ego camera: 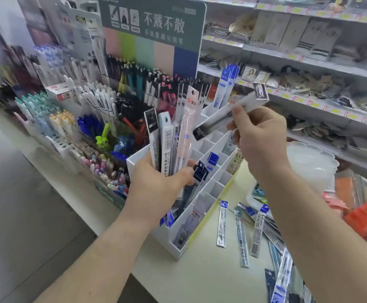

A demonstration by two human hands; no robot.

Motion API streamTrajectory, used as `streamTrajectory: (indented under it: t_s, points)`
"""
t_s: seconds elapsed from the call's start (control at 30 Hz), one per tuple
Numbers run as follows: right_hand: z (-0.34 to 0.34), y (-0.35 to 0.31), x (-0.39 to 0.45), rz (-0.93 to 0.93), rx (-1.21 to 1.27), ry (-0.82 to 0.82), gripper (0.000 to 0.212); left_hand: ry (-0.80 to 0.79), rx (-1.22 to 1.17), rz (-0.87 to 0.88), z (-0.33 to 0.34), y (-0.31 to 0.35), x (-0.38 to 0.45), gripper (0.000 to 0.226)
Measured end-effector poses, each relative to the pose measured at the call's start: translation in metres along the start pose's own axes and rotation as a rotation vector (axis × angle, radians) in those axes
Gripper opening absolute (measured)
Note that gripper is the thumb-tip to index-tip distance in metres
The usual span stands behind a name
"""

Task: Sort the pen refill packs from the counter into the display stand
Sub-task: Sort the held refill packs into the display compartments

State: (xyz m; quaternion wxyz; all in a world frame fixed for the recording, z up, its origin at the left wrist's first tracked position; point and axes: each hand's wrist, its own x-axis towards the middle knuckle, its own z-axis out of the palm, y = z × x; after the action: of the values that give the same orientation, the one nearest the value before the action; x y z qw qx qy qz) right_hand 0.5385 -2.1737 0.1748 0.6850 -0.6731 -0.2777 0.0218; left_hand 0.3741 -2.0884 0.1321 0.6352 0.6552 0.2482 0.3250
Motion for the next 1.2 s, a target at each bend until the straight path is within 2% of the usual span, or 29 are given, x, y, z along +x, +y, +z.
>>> streamTrajectory:
  t_s: [0.13,0.33,0.53,0.7,0.9,1.03,1.13,1.2]
  points:
    - [0.024,0.001,0.013,-0.147,-0.145,-0.063,0.026,0.037,-0.024,-0.025,-0.006,0.001,-0.004,0.021]
    - [0.044,0.009,0.024,-0.259,-0.365,-0.113,0.024,0.141,-0.073,-0.007,-0.014,-0.003,-0.003,0.028]
    - [0.061,0.017,0.033,-0.355,-0.545,-0.195,0.034,0.2,-0.133,0.002,-0.015,-0.004,0.0,0.025]
    - [0.072,0.02,0.036,-0.228,-0.807,-0.348,0.043,0.196,-0.135,-0.007,-0.017,-0.005,-0.002,0.028]
    - [0.085,0.028,0.036,-0.131,-0.93,-0.426,0.043,0.182,-0.139,0.0,-0.017,-0.005,-0.003,0.026]
    - [0.084,0.029,0.037,-0.065,-0.879,-0.457,0.045,0.173,-0.111,-0.006,-0.016,-0.007,-0.005,0.031]
    - [0.074,0.018,0.035,0.06,-0.722,-0.517,0.042,0.141,-0.119,-0.018,-0.013,-0.008,-0.008,0.033]
    - [0.063,0.008,0.03,0.107,-0.569,-0.447,0.039,0.098,-0.115,-0.016,-0.012,-0.008,-0.01,0.025]
